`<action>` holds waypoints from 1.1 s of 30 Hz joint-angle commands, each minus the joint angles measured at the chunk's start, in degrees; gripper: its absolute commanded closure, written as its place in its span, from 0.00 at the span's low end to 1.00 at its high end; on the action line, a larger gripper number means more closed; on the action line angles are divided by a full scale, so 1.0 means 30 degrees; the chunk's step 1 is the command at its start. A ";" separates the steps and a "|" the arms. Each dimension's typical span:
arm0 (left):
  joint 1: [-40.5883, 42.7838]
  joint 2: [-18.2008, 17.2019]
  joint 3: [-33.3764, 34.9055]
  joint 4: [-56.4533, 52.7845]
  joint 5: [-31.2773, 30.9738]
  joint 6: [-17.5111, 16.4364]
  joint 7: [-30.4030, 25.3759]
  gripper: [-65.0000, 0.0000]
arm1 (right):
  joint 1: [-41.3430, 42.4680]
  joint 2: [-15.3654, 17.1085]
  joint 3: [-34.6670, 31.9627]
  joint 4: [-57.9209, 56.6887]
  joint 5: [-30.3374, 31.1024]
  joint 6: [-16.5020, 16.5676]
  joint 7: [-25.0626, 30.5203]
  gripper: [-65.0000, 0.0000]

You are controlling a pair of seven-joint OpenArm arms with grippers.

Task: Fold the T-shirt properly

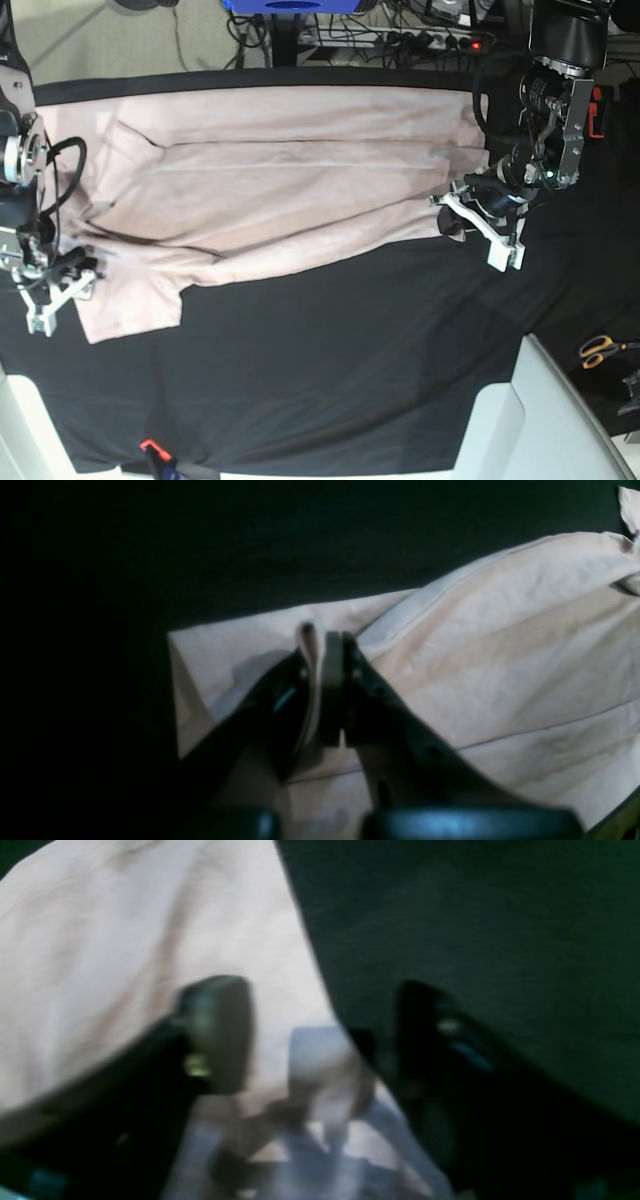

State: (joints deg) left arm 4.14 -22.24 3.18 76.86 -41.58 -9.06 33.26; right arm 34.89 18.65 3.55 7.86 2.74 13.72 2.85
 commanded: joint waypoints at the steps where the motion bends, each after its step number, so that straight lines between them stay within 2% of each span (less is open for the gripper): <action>1: -0.0223 -0.0250 -0.0137 0.0270 -0.0102 -0.0160 -0.0345 1.00 | 0.0574 0.0126 -0.0056 0.0209 -0.0079 -0.0074 0.0031 0.56; 4: -0.0252 -0.0250 -0.0137 0.0270 -0.0102 -0.0160 -0.0345 1.00 | 0.0632 0.0067 -0.0056 0.0238 -0.0079 -0.0074 0.0002 0.98; 5: -0.0282 -0.0250 -0.0166 0.0270 -0.0102 -0.0160 -0.0345 1.00 | 0.0691 0.0067 -0.0056 0.0238 -0.0079 -0.0074 0.0002 1.00; 7: -0.0311 -0.0250 -0.0166 0.0270 -0.0102 -0.0160 -0.0345 1.00 | 0.0837 0.0067 -0.0056 0.0238 -0.0079 -0.0074 0.0002 0.97; 8: -0.0458 -0.0250 -0.0166 0.0270 -0.0102 -0.0160 -0.0316 1.00 | 0.0867 0.0067 -0.0056 0.0267 -0.0079 -0.0074 0.0002 1.00; 12: -0.0809 -0.0250 -0.0108 0.0241 -0.0102 -0.0130 -0.0316 1.00 | 0.0837 0.0126 -0.0056 0.1938 -0.0079 -0.0074 -0.0204 1.00; 16: -0.1307 -0.0250 -0.0049 0.0241 -0.0102 -0.0130 -0.0316 1.00 | 0.0896 0.0155 -0.0056 0.4370 -0.0079 -0.0074 -0.2812 1.00; 22: -0.1718 -0.0250 0.0010 0.0299 -0.0102 -0.0130 -0.0287 1.00 | 0.0339 0.0155 -0.0056 0.7740 -0.0079 -0.0074 -0.5244 1.00; 28: -0.2362 -0.0631 -0.0137 0.0446 -0.0102 -0.0130 0.0915 1.00 | 0.0134 0.0097 -0.0056 0.9850 -0.0079 -0.0074 -0.6533 1.00; 33: -0.2538 -0.0836 -0.0137 0.0446 -0.0102 -0.0130 0.0944 1.00 | 0.0017 0.0038 -0.0056 0.9967 -0.0079 -0.0074 -0.6738 1.00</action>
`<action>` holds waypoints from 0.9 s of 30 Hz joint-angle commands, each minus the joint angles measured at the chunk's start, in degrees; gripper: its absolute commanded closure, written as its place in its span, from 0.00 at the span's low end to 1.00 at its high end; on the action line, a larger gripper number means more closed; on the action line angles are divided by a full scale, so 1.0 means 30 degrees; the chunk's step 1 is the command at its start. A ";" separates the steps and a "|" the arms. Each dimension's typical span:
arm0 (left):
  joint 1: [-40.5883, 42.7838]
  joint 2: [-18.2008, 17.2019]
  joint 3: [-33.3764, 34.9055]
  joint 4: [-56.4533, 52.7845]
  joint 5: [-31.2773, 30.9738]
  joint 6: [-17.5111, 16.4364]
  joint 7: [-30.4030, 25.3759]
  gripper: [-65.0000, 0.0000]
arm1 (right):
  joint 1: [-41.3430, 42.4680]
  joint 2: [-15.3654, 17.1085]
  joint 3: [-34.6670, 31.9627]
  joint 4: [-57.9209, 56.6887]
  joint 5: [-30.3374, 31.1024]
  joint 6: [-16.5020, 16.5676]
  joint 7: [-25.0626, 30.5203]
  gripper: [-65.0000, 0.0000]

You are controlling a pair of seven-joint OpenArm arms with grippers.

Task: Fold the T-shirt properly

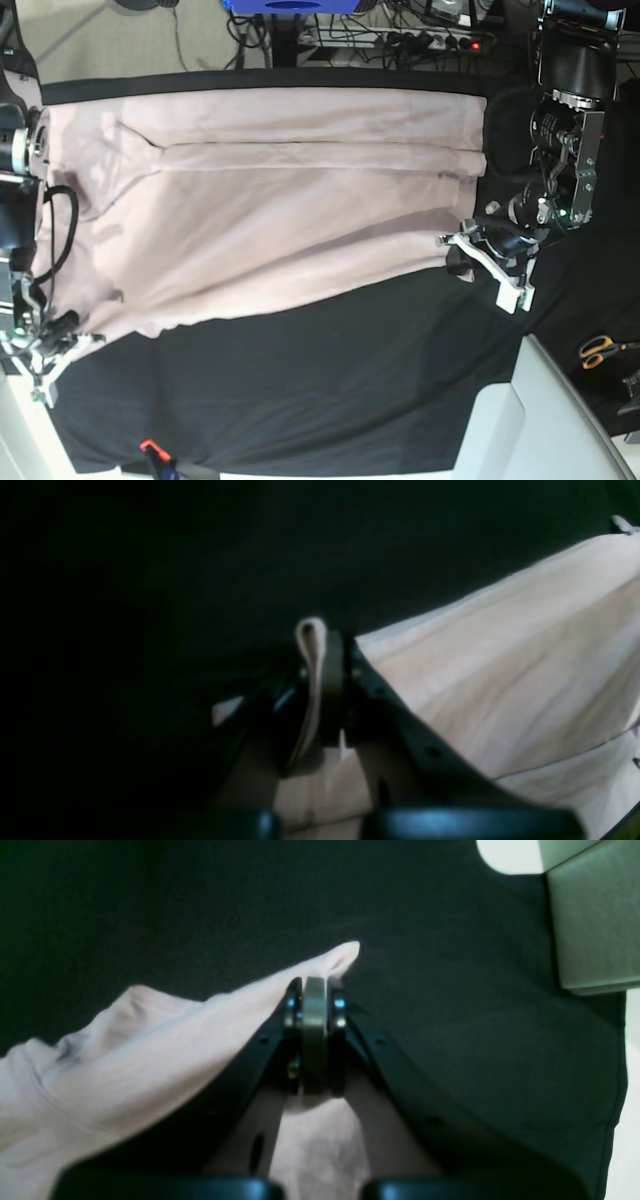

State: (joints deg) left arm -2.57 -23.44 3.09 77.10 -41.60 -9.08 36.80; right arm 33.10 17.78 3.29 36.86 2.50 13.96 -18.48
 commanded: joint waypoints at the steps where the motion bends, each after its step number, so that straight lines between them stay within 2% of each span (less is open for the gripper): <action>1: -0.0301 -0.0494 -0.0108 0.0366 -0.0095 -0.0123 -0.0236 1.00 | 0.0497 0.0330 0.0032 0.0328 0.0001 -0.0154 0.0372 1.00; 9: -0.0301 -0.0523 -0.0137 0.0395 -0.0095 -0.0123 -0.0236 1.00 | -0.0734 0.0388 0.0032 0.2145 0.0001 -0.0154 0.0050 1.00; 20: 0.0812 -0.0523 0.0097 0.2300 -0.0095 -0.0123 -0.0177 1.00 | -0.3986 0.0359 0.0061 0.8123 0.0001 -0.0154 -0.5283 1.00; 25: 0.1662 -0.0582 0.0097 0.2358 0.0022 -0.0123 -0.0177 1.00 | -0.5598 0.0300 0.0149 0.9911 0.0001 -0.0154 -0.6309 1.00; 27: 0.2072 -0.0699 0.0097 0.2681 0.0843 -0.0123 -0.0177 1.00 | -0.6126 0.0300 0.0178 1.0321 0.0001 -0.0154 -0.6485 1.00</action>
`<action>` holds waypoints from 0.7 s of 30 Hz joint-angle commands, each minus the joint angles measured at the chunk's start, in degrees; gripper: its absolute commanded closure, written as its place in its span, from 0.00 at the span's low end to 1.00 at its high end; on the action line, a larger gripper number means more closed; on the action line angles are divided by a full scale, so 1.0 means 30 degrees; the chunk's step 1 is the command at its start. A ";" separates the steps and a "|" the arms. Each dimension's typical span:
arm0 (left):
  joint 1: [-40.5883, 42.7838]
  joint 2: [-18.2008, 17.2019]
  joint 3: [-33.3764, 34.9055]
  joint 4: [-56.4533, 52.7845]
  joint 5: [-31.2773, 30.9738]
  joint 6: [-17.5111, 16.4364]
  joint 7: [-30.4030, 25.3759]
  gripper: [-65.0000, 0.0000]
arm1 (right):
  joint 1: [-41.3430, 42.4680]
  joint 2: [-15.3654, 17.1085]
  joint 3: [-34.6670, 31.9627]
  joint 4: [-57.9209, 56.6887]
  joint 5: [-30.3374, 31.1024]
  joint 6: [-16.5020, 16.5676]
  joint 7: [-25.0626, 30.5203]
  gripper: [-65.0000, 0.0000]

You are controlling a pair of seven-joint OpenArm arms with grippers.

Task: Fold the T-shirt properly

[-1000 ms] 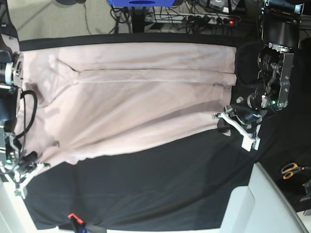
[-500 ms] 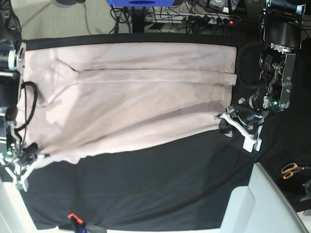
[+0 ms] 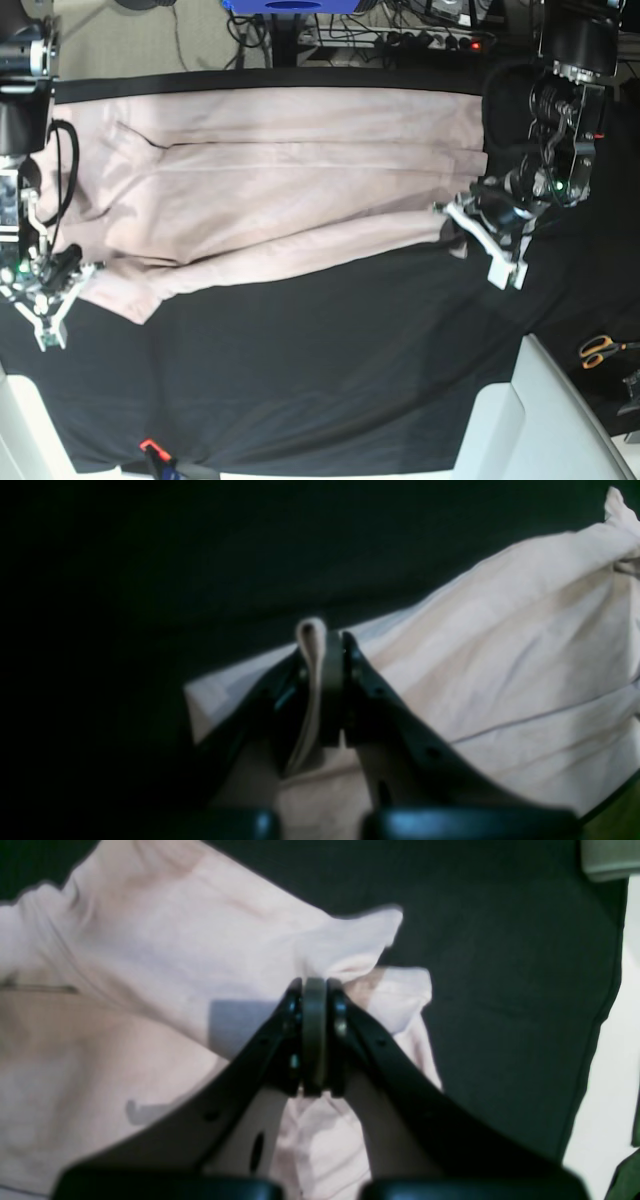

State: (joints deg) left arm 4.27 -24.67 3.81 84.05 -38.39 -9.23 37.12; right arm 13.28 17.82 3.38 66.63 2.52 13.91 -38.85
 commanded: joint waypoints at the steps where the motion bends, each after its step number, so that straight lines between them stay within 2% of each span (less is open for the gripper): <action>1: 0.0114 -0.0262 -0.0143 0.0628 0.0504 -0.0072 -0.0287 1.00 | 0.0219 0.0286 0.0149 0.0544 -0.0006 -0.0139 0.0306 1.00; 5: 0.0964 -0.0174 -0.0319 0.1507 0.2321 -0.0101 -0.0316 1.00 | -0.0397 0.0286 0.0178 0.0691 -0.0006 -0.0168 0.0276 1.00; 21: 0.0759 -0.0613 -0.0260 0.1507 0.2497 -0.0189 -0.0433 1.00 | -0.2008 0.0344 0.0237 0.1335 -0.0006 -0.0315 0.0218 1.00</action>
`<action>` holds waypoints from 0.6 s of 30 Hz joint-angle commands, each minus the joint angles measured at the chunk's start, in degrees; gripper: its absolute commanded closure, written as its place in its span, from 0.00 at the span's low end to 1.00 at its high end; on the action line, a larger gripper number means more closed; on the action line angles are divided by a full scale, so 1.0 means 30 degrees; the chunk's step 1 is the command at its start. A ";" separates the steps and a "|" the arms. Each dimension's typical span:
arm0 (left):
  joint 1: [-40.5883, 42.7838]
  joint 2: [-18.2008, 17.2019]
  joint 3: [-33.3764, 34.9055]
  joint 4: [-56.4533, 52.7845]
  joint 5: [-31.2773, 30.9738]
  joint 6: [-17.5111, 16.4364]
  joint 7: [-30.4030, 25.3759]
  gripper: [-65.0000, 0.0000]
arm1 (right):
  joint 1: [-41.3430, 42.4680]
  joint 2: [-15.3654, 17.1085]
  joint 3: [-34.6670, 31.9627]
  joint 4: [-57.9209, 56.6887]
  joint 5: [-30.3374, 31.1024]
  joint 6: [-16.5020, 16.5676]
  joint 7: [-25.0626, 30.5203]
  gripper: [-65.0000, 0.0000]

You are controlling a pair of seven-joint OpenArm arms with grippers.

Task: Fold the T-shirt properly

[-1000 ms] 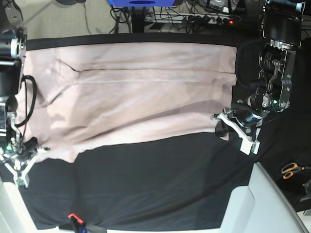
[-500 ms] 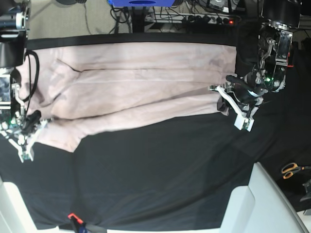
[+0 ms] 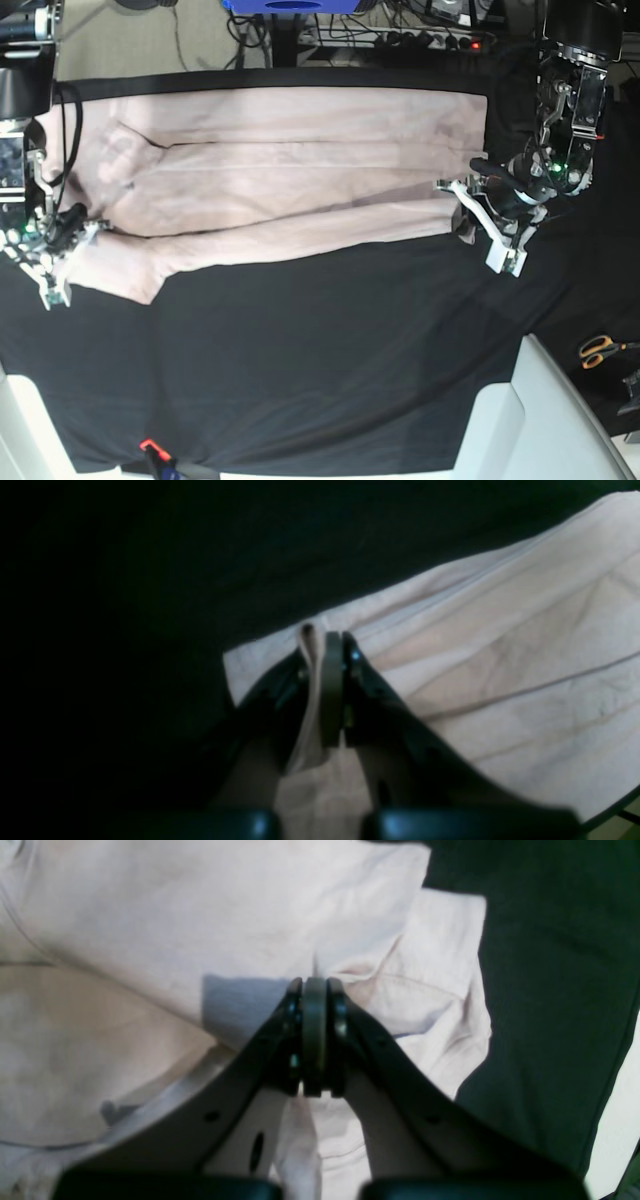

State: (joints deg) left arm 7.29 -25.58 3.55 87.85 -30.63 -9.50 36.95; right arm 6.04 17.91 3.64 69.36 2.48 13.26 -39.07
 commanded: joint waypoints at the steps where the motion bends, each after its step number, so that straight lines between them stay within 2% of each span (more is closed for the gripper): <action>1: -0.0247 -0.0307 -0.0232 0.0268 -0.0090 -0.0102 -0.0375 1.00 | 0.0198 0.0315 0.0179 0.0806 0.0008 -0.0126 0.0085 1.00; 5: -0.0276 -0.0307 -0.0202 0.0415 0.0731 -0.0102 -0.0375 1.00 | -0.0066 0.0257 0.1087 0.1831 0.0008 -0.0126 -0.1145 1.00; 8: -0.0276 -0.0190 -0.0085 0.0444 0.1815 -0.0131 -0.0375 1.00 | -0.0388 0.0257 0.1410 0.1861 0.0008 -0.0126 -0.1263 1.00; 11: -0.0247 -0.0219 -0.0085 0.0444 0.1962 -0.0190 -0.0375 1.00 | -0.0769 0.0257 0.1439 0.2037 0.0008 -0.0126 -0.1263 1.00; 13: -0.0247 -0.0249 -0.0173 0.0444 0.2079 -0.0746 -0.0375 1.00 | -0.1179 0.0227 0.1439 0.2476 0.0038 -0.0126 -0.1263 1.00; 18: -0.0188 -0.0249 -0.0085 0.0474 0.2108 -0.1069 -0.0375 1.00 | -0.1590 -0.0681 0.2259 0.3707 0.0038 -0.0126 -0.2699 1.00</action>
State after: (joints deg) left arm 7.20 -25.52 3.57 88.12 -24.18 -12.51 36.86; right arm 0.40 14.59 9.76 79.22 2.76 13.02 -47.70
